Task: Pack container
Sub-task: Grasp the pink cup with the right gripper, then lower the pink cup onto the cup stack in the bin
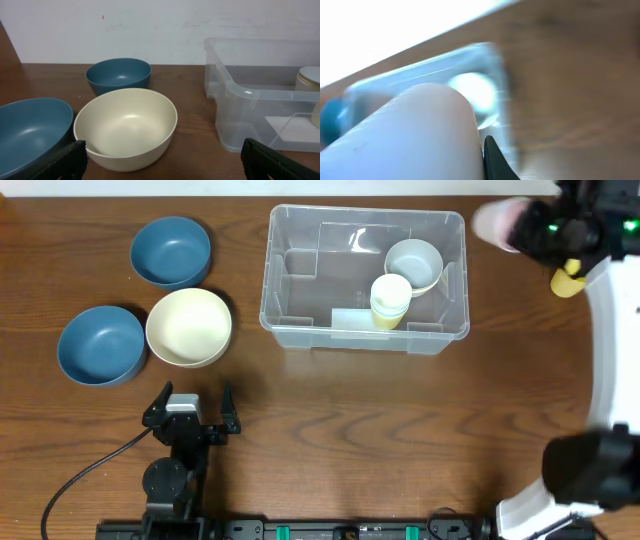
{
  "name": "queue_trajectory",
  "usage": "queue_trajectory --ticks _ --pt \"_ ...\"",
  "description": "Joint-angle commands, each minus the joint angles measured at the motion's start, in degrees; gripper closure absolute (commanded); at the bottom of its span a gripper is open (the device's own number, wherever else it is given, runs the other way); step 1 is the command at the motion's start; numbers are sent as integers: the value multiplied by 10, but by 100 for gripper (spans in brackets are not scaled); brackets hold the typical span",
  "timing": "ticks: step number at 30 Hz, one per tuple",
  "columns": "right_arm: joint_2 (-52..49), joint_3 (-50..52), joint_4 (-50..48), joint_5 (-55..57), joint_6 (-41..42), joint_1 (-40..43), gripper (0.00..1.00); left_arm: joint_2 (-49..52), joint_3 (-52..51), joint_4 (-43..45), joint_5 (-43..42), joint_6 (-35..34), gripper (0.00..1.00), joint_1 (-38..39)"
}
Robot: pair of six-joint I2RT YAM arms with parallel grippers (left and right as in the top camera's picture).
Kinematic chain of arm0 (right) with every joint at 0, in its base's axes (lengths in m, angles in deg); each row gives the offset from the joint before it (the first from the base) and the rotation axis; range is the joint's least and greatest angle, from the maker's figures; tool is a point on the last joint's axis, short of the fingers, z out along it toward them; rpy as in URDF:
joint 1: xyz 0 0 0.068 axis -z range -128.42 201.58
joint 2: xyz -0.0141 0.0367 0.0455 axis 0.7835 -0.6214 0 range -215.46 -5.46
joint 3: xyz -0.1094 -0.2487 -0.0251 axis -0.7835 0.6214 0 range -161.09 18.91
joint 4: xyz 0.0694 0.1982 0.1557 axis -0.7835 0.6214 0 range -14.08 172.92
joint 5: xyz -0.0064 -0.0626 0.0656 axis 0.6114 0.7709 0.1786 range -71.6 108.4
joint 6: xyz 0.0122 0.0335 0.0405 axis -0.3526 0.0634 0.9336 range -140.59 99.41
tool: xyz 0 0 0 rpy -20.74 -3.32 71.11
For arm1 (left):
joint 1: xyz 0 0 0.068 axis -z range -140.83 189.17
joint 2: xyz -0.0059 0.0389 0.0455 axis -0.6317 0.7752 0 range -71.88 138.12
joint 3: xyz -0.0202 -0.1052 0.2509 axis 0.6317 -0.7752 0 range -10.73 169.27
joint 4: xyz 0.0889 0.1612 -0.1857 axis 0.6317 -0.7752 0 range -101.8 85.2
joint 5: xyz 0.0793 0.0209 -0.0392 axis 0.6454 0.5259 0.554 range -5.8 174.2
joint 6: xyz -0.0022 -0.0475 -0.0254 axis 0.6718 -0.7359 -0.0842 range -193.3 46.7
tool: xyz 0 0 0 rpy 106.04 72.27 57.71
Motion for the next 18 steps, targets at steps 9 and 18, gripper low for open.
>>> queue_trajectory --ticks 9,18 --pt "-32 5 37 100 -14 -190 94 -3 -13 -20 5 5 2 -3" --pt "-47 13 88 171 7 -221 97 -3 -13 -20 5 5 2 -3"
